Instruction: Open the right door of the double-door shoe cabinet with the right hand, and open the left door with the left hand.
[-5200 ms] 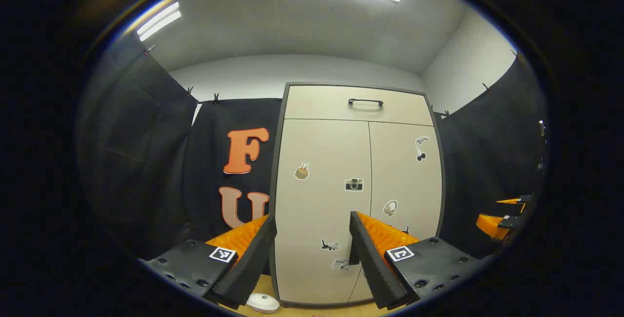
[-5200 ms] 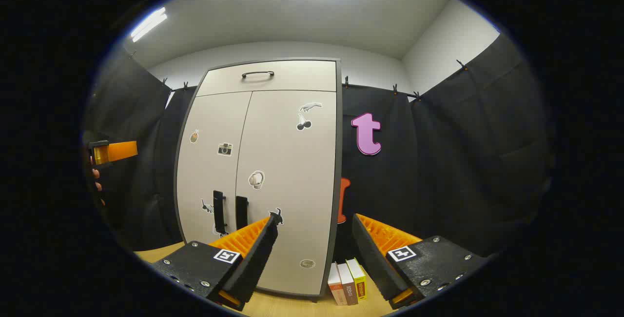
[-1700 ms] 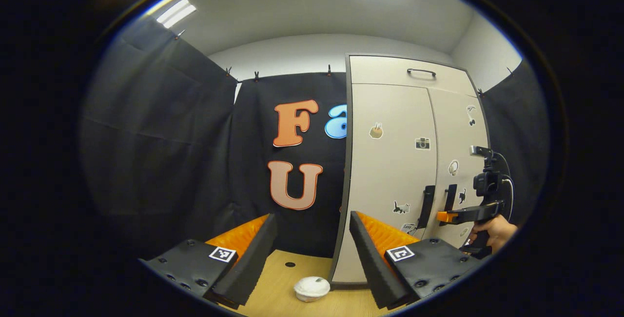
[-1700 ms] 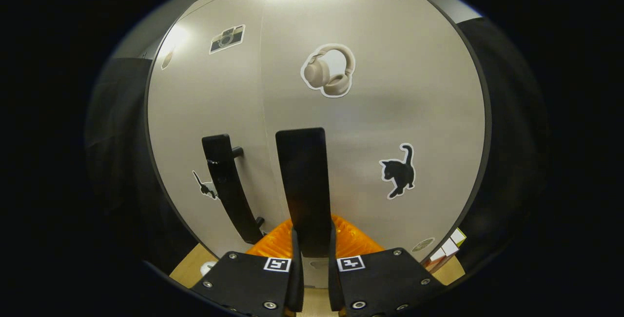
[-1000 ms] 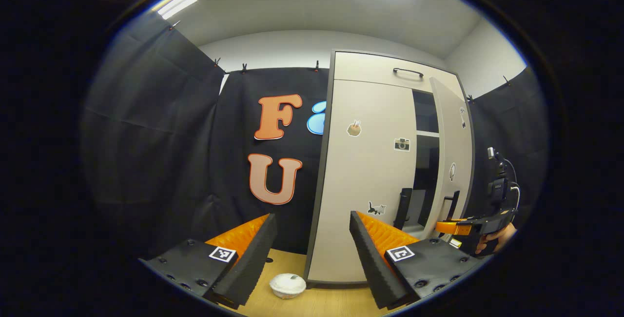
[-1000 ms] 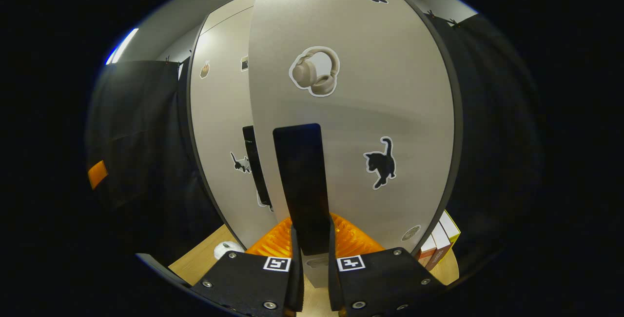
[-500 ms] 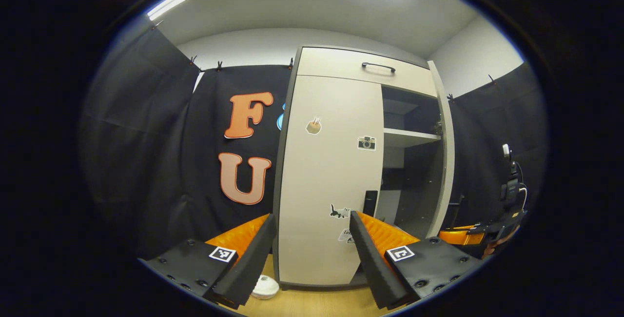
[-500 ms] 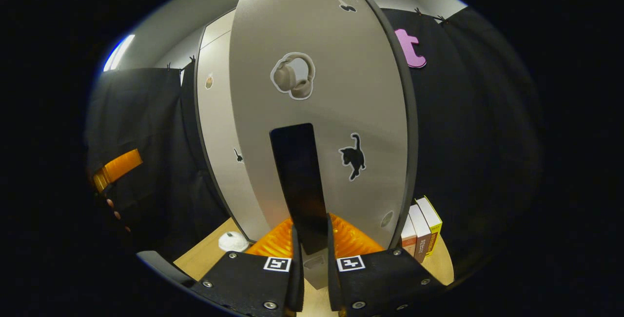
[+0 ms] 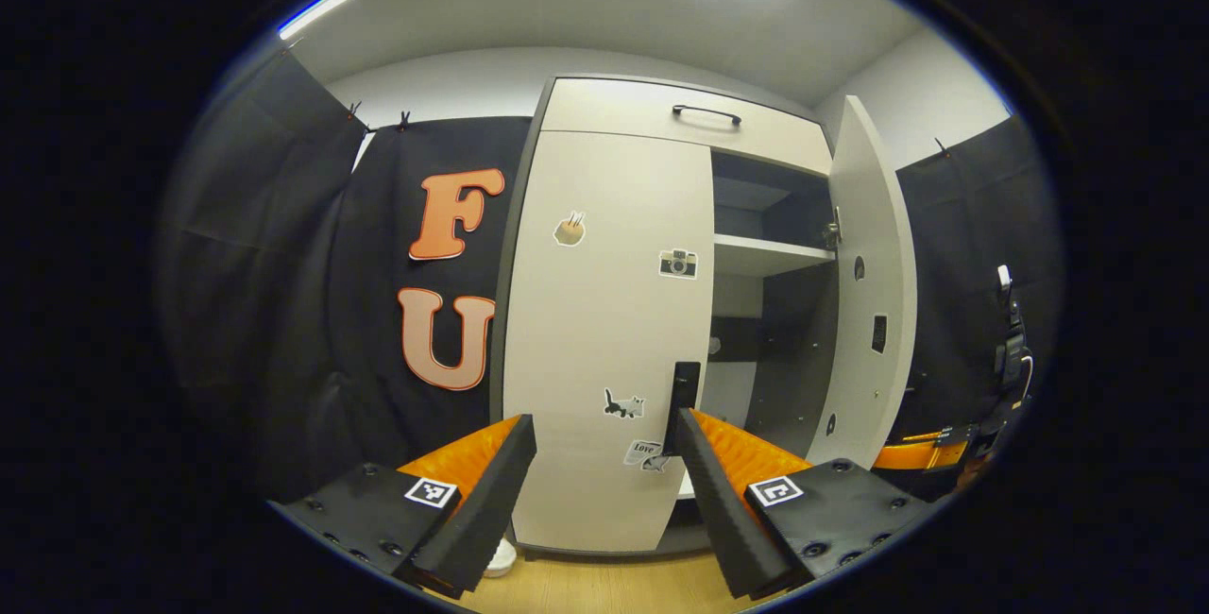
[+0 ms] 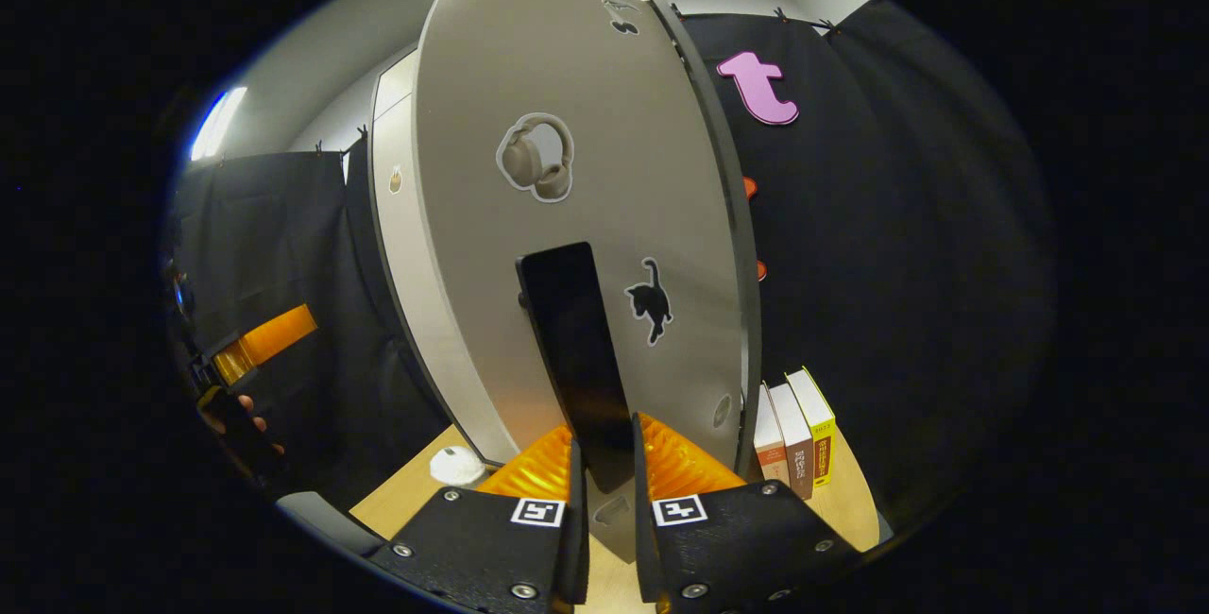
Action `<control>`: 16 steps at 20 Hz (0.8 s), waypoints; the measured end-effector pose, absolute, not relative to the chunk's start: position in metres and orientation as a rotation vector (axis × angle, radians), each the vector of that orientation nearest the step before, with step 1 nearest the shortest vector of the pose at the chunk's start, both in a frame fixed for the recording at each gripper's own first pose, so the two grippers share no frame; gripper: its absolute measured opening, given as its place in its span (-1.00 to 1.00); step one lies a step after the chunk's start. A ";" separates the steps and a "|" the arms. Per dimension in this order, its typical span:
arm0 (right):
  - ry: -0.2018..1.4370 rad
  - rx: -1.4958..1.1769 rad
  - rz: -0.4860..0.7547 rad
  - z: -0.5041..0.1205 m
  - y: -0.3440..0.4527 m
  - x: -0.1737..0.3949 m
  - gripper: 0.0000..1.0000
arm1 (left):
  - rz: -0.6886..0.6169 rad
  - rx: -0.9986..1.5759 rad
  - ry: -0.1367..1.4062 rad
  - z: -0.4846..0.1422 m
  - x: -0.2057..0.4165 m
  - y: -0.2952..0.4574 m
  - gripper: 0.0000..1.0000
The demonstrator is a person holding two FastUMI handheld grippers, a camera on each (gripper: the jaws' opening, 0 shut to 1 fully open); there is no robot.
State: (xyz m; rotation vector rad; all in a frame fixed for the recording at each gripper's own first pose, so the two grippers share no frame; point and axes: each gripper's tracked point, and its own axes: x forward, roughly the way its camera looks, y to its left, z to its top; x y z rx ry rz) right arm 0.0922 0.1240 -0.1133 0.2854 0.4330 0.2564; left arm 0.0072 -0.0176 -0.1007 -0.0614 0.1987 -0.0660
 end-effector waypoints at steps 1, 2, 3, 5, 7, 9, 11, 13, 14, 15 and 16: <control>0.437 0.304 0.252 -0.112 0.121 0.092 -0.60 | -0.070 -0.065 0.204 -0.103 0.008 -0.020 0.90; 0.438 0.314 0.251 -0.112 0.117 0.091 -0.60 | -0.073 -0.068 0.206 -0.105 0.011 -0.022 0.90; 0.433 0.319 0.250 -0.111 0.114 0.091 -0.60 | -0.076 -0.070 0.206 -0.106 0.013 -0.025 0.92; 0.409 0.322 0.243 -0.109 0.107 0.090 -0.60 | -0.084 -0.067 0.209 -0.108 0.018 -0.030 0.92; 0.389 0.329 0.213 -0.109 0.099 0.089 -0.61 | -0.091 -0.062 0.215 -0.112 0.023 -0.037 0.92; 0.378 0.328 0.184 -0.105 0.088 0.084 -0.63 | -0.102 -0.063 0.224 -0.115 0.029 -0.045 0.93; 0.362 0.288 0.141 -0.103 0.068 0.084 -0.68 | -0.115 -0.066 0.233 -0.120 0.034 -0.052 0.92; 0.350 0.237 0.109 -0.104 0.055 0.082 -0.73 | -0.122 -0.066 0.242 -0.123 0.042 -0.061 0.92; 0.348 0.217 0.100 -0.105 0.053 0.084 -0.75 | -0.127 -0.064 0.247 -0.125 0.046 -0.065 0.92; 0.345 0.211 0.092 -0.106 0.051 0.084 -0.75 | -0.128 -0.059 0.253 -0.128 0.050 -0.069 0.92; 0.343 0.210 0.087 -0.106 0.050 0.083 -0.76 | -0.129 -0.051 0.261 -0.131 0.054 -0.072 0.93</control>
